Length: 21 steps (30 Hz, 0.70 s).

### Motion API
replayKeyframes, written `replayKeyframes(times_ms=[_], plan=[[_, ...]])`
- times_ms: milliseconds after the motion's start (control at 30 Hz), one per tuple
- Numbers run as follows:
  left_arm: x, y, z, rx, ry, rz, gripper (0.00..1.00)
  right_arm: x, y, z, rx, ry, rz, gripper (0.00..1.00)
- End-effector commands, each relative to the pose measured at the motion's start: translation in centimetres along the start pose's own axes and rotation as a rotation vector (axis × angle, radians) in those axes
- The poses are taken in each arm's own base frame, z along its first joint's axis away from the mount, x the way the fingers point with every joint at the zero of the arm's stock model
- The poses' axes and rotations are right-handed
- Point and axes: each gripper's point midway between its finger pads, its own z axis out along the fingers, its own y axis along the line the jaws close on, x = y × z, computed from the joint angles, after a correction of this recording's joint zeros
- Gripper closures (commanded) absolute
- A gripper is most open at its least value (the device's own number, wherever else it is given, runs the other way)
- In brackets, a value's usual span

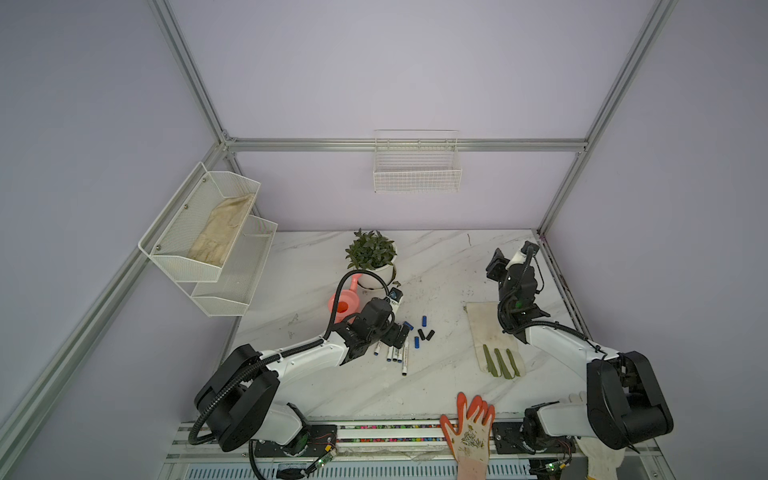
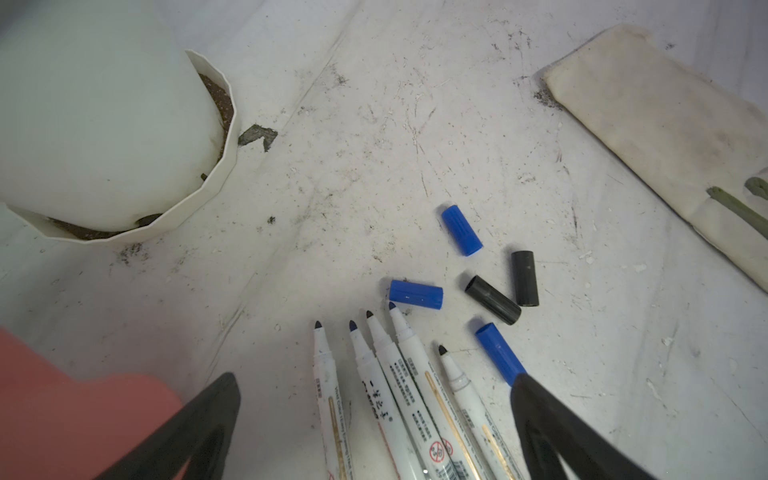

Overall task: Insert the pens into the pen caps
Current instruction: 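Lower the left gripper over the row of white markers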

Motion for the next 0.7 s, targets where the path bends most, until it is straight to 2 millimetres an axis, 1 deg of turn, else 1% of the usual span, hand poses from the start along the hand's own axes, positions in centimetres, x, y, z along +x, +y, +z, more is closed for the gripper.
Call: replayKeyframes(times_ms=[0,100,133,167,267,367,433,467,533,600,667], plan=[[-0.3,2.4,-0.5,-0.052,-0.049,-0.113,0.0,0.5,0.4,0.0,0.008,0.031,-0.022,0.37],[0.8,4.7,-0.5,-0.075,-0.038,-0.201,0.0,0.7,0.9,0.0,-0.008,0.045,-0.027,0.37],[1.2,5.3,-0.5,-0.078,-0.03,-0.216,0.0,1.2,1.1,0.2,-0.008,0.057,-0.035,0.37],[1.4,5.6,-0.5,-0.086,-0.023,-0.216,0.0,1.5,1.1,0.3,-0.007,0.064,-0.039,0.37],[2.0,6.2,-0.3,-0.114,0.008,-0.201,0.0,1.5,1.2,0.4,-0.006,0.06,-0.037,0.37],[2.9,7.4,0.1,-0.161,0.041,-0.226,0.0,1.6,1.3,0.5,-0.005,0.068,-0.044,0.37],[3.0,8.5,0.1,-0.201,0.038,-0.255,0.0,1.7,1.4,0.5,-0.014,0.071,-0.046,0.37],[3.9,9.2,0.6,-0.227,0.065,-0.268,0.0,1.8,1.4,0.5,-0.015,0.077,-0.047,0.37],[4.3,10.7,0.7,-0.281,0.077,-0.309,0.0,2.2,1.7,0.6,-0.03,0.092,-0.057,0.37],[4.6,11.8,0.7,-0.311,0.089,-0.34,0.0,2.5,1.8,0.7,-0.035,0.105,-0.062,0.37],[4.4,11.7,0.9,-0.3,0.099,-0.315,0.0,2.8,1.7,0.7,-0.029,0.114,-0.065,0.37]])
